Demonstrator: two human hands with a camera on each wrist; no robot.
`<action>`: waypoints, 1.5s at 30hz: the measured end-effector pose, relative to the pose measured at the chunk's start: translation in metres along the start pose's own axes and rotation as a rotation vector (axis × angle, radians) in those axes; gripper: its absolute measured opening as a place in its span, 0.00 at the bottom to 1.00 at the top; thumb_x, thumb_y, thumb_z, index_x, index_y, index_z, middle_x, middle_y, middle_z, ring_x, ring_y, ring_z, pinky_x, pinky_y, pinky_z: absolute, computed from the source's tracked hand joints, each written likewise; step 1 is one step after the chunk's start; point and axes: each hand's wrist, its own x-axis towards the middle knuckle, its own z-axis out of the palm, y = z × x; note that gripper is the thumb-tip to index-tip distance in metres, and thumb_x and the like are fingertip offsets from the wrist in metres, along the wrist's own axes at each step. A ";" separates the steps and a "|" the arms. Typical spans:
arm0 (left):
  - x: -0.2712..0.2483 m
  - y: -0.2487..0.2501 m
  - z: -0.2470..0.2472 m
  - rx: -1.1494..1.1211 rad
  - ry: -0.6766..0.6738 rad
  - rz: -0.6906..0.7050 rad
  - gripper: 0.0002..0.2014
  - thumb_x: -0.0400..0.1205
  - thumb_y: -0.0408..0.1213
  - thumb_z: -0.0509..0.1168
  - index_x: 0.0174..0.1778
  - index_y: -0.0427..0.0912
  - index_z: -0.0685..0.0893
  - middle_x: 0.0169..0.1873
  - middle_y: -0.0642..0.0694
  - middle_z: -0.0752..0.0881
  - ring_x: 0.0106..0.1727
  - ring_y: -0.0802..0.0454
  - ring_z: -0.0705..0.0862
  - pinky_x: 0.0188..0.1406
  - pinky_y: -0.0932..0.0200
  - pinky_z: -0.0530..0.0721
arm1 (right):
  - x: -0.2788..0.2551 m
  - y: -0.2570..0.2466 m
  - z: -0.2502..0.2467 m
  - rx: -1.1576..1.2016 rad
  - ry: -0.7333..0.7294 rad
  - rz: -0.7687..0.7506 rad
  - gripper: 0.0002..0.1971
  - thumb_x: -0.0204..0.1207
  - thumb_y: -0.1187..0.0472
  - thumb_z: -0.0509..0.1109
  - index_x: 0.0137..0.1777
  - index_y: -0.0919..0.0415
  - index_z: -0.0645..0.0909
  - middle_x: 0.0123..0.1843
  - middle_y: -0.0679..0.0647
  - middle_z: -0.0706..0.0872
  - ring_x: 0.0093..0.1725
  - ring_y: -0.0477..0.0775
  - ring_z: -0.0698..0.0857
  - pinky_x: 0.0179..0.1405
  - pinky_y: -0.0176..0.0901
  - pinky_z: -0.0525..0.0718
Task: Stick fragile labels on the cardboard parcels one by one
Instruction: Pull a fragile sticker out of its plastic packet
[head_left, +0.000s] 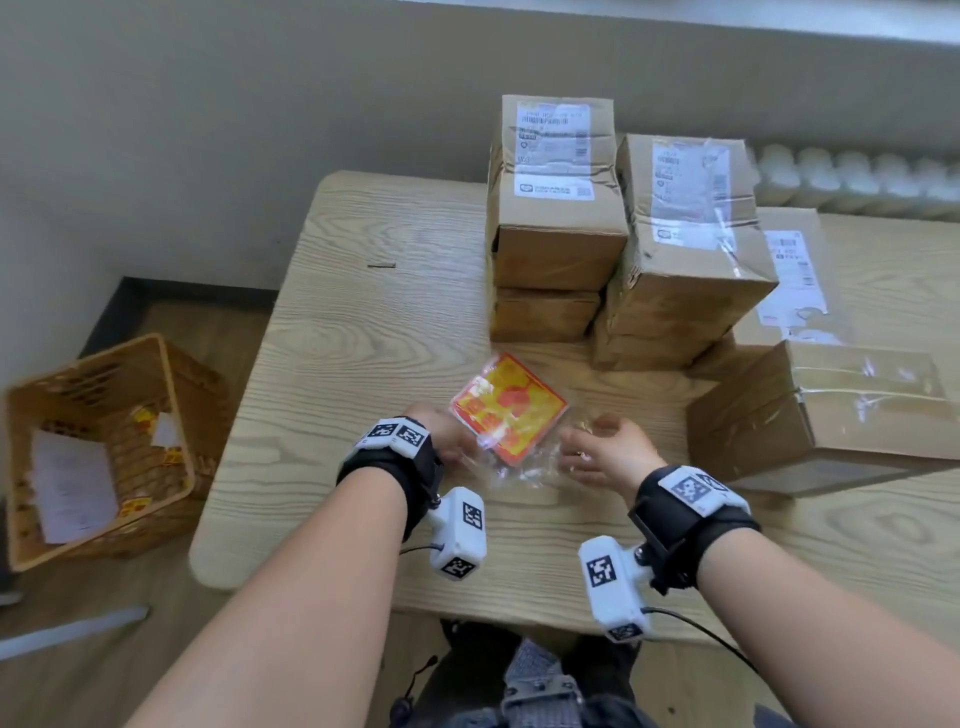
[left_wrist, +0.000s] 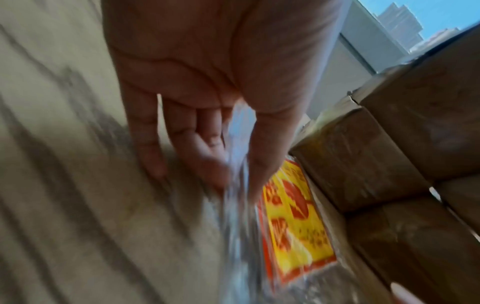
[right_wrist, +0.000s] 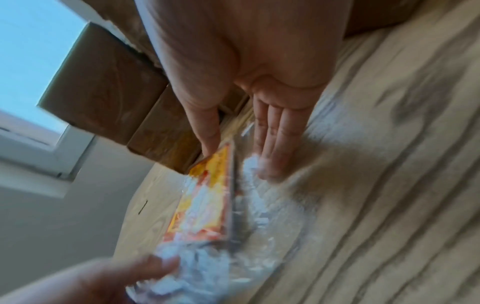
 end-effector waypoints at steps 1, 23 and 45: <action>-0.006 -0.001 0.004 -0.034 -0.090 -0.032 0.06 0.72 0.30 0.75 0.41 0.38 0.85 0.28 0.44 0.86 0.27 0.51 0.82 0.28 0.64 0.80 | 0.001 0.001 -0.003 0.037 -0.012 0.031 0.19 0.76 0.63 0.74 0.58 0.57 0.66 0.36 0.58 0.81 0.23 0.48 0.81 0.21 0.33 0.79; 0.003 0.035 0.057 -0.120 0.093 0.080 0.26 0.71 0.41 0.76 0.64 0.41 0.79 0.54 0.41 0.86 0.56 0.42 0.87 0.61 0.43 0.84 | -0.023 -0.016 -0.047 0.190 -0.099 -0.022 0.05 0.80 0.67 0.63 0.51 0.66 0.79 0.48 0.59 0.85 0.43 0.56 0.86 0.42 0.50 0.85; -0.028 0.055 0.060 -0.503 -0.177 0.166 0.25 0.75 0.60 0.69 0.60 0.48 0.75 0.50 0.45 0.86 0.50 0.48 0.88 0.45 0.51 0.88 | -0.040 -0.026 -0.046 0.024 -0.278 -0.173 0.08 0.82 0.61 0.66 0.51 0.64 0.85 0.38 0.54 0.82 0.34 0.47 0.78 0.28 0.31 0.78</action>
